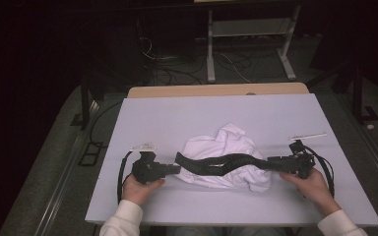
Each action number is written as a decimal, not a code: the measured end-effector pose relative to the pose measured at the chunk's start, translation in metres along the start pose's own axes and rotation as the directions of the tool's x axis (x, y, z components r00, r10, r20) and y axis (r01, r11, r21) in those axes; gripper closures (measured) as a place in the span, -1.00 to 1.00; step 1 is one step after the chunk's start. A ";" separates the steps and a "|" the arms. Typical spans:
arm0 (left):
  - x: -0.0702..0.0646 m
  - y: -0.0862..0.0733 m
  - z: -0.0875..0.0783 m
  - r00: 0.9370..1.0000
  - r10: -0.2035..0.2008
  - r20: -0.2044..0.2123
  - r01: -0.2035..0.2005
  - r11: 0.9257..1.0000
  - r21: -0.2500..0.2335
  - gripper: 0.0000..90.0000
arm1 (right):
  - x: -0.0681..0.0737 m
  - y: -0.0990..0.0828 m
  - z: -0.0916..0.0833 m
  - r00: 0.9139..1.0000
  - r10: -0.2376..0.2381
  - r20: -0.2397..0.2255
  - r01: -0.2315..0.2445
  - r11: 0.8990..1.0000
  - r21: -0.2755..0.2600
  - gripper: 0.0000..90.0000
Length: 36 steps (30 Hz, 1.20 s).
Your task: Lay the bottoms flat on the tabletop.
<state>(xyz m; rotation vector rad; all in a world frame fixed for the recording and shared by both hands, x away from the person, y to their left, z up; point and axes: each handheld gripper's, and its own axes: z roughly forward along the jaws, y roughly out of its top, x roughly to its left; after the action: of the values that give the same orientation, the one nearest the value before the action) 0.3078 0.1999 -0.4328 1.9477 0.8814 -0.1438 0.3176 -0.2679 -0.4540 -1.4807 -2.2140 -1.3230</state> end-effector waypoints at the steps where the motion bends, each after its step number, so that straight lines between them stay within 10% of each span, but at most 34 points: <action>1: 0.000 0.000 0.000 1.000 0.002 0.001 -0.002 1.000 0.002 0.93 | -0.001 0.000 0.001 1.000 0.004 -0.003 -0.004 1.000 0.005 -0.14; 21: 0.000 0.001 0.002 1.000 0.008 0.000 -0.008 1.000 0.006 0.93 | 0.015 0.007 0.001 0.986 -0.116 -0.119 0.113 0.993 -0.032 0.42; 36: 0.000 0.001 0.003 1.000 0.008 0.000 -0.008 1.000 0.013 0.93 | 0.011 0.003 0.028 0.981 0.003 -0.192 0.016 0.995 0.096 0.46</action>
<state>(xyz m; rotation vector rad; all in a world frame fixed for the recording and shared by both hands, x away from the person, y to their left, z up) 0.3090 0.1967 -0.4337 1.9634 0.8751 -0.1453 0.3235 -0.2390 -0.4627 -1.2561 -2.1295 -1.2813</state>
